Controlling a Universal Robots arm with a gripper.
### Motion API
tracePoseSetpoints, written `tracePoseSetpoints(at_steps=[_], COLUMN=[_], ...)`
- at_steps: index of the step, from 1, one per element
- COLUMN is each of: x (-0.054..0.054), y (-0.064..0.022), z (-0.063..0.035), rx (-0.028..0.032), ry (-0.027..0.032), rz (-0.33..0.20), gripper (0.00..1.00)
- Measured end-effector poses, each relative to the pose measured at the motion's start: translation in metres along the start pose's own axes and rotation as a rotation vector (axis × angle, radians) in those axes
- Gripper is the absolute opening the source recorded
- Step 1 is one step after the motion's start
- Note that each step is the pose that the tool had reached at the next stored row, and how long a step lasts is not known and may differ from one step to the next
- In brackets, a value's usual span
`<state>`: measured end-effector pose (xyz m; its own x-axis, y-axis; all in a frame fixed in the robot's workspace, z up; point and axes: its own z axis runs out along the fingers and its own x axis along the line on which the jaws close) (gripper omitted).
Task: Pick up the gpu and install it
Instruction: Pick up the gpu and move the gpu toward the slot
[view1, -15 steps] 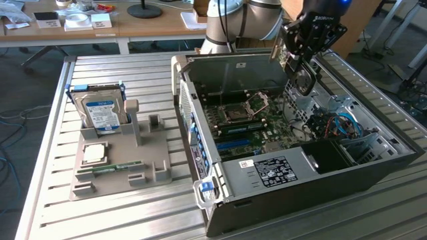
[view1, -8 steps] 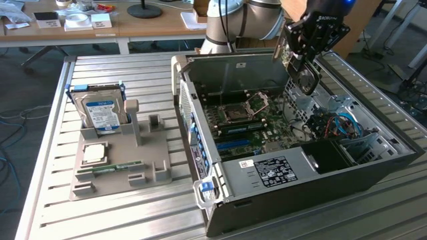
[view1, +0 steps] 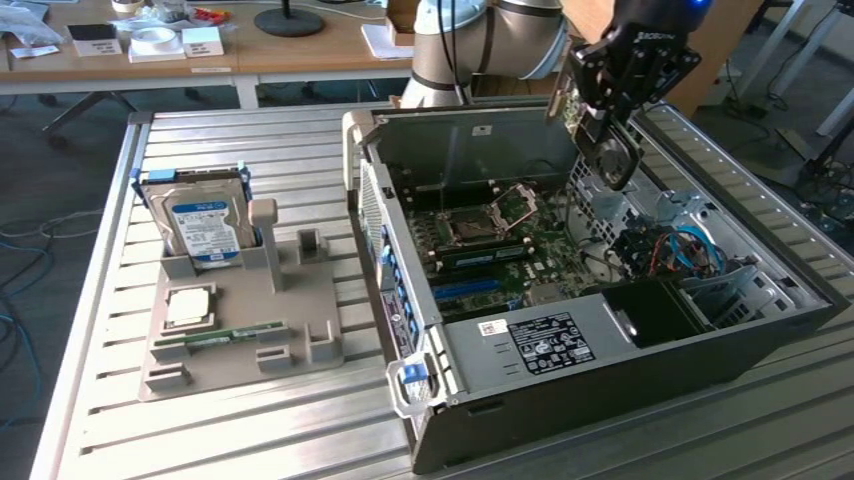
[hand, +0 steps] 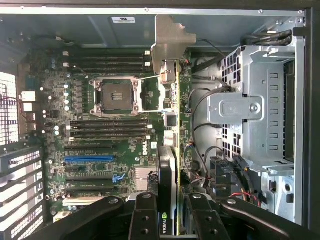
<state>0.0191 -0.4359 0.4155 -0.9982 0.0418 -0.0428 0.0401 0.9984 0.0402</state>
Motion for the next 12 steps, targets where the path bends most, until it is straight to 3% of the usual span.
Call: tracePoseSetpoints(at_steps=[12], x=[-0.012], y=[0.0004], z=[0.0006], rx=[-0.0001], ry=[0.0], rz=[0.0], gripper=[0.27])
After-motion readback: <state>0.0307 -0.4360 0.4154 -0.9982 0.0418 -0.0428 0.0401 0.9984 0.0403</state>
